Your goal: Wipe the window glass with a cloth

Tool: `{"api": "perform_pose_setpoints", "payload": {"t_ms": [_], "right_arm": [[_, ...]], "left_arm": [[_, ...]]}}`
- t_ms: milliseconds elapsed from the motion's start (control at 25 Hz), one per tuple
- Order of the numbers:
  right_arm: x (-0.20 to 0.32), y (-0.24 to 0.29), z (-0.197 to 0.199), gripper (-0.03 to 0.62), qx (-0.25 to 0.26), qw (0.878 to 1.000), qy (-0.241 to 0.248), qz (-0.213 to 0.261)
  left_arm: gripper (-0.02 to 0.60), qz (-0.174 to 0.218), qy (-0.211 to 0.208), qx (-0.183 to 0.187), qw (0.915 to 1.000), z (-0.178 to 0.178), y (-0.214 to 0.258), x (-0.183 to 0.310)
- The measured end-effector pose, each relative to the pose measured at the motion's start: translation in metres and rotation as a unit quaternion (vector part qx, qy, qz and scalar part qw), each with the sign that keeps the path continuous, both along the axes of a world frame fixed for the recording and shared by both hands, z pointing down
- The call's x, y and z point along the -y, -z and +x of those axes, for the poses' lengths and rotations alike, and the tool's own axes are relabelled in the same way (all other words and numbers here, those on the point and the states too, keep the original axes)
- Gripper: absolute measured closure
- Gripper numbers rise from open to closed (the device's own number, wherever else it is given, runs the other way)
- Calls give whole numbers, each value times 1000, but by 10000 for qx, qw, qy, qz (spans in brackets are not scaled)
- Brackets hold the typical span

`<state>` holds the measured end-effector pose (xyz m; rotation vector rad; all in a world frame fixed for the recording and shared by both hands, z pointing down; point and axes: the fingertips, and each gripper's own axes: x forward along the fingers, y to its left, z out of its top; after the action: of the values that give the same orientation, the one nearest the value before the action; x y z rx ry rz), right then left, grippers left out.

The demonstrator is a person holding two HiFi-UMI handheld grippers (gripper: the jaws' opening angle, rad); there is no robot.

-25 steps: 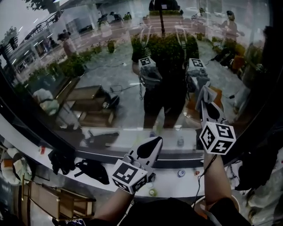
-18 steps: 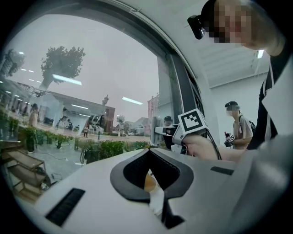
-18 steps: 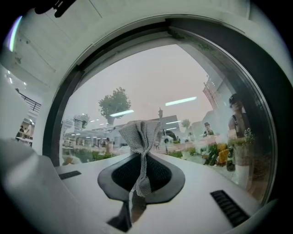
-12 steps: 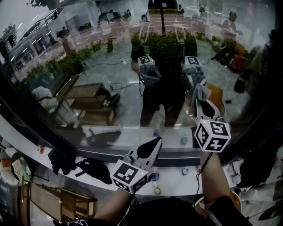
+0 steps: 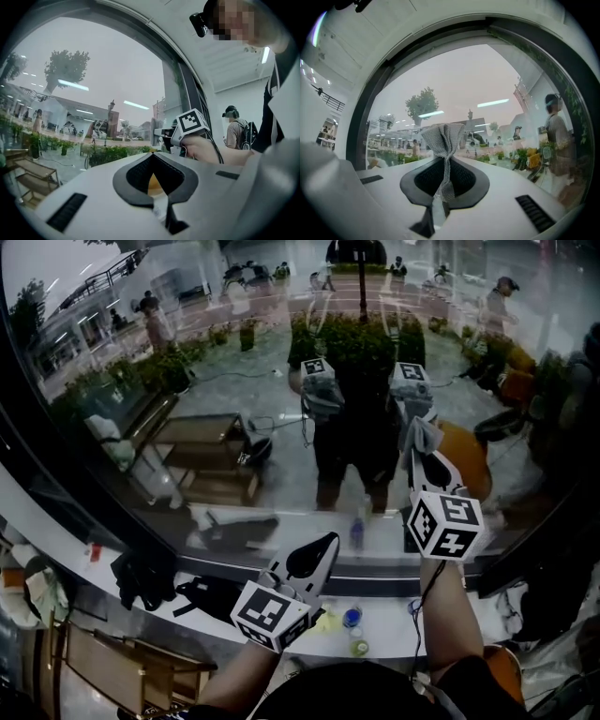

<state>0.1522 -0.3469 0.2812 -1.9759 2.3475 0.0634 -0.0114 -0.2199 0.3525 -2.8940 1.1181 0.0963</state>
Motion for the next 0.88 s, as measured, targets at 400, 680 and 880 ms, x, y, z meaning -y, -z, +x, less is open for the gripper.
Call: {"api": "perform_pose_setpoints", "payload": {"t_ms": [400,680,880], "right_arm": [[14,0,-90,549,-200,9994,283,-85],[26,-4,-168,549,-348,9977,558,-150],[29,-9,-242,549,-332,9970,690,-139]], "left_arm": [[574,-59,151,-154,9997,-64,-5,5],[574,-61,264,-267,9993,-118,-10,10],[574,-55,371,-229,9990,-183,-20,8]]}}
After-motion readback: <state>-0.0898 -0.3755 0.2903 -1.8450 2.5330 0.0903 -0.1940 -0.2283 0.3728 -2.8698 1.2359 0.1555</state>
